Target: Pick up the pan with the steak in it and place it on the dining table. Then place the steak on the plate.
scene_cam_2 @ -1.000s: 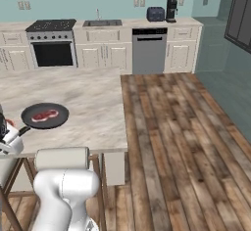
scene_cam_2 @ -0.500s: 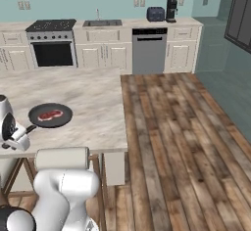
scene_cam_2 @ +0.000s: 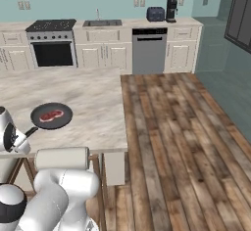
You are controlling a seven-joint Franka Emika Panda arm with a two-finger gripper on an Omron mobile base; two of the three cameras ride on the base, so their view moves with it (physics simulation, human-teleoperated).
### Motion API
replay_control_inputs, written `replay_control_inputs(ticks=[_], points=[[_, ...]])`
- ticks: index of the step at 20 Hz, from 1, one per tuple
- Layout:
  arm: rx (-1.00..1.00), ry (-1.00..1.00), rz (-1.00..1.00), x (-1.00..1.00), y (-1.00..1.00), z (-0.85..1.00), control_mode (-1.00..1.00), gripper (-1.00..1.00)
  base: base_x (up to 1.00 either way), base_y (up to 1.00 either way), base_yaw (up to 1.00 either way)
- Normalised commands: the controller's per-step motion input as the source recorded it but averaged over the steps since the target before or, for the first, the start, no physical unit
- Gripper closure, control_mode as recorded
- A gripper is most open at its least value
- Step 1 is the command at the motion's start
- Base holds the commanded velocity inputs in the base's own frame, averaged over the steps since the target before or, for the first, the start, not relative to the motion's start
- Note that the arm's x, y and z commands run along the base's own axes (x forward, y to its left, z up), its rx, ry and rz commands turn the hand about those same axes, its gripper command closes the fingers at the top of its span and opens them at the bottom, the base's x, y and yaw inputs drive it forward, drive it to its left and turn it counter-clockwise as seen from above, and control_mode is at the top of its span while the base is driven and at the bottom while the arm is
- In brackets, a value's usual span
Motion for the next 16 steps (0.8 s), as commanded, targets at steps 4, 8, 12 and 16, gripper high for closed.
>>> replay_control_inputs(ticks=[4,8,12,16], points=[[0.0,-0.17,-0.01,-0.04,0.33,-0.52,-1.0,1.0,0.0,0.0,0.0],[0.01,-0.01,0.0,0.0,0.04,-0.03,-1.0,1.0,0.0,0.0,0.0],[0.0,-0.01,0.11,-0.24,0.0,-0.08,-1.0,1.0,0.0,0.0,0.0],[0.0,-0.02,0.28,-0.61,-0.04,-0.04,-1.0,1.0,0.0,0.0,0.0]])
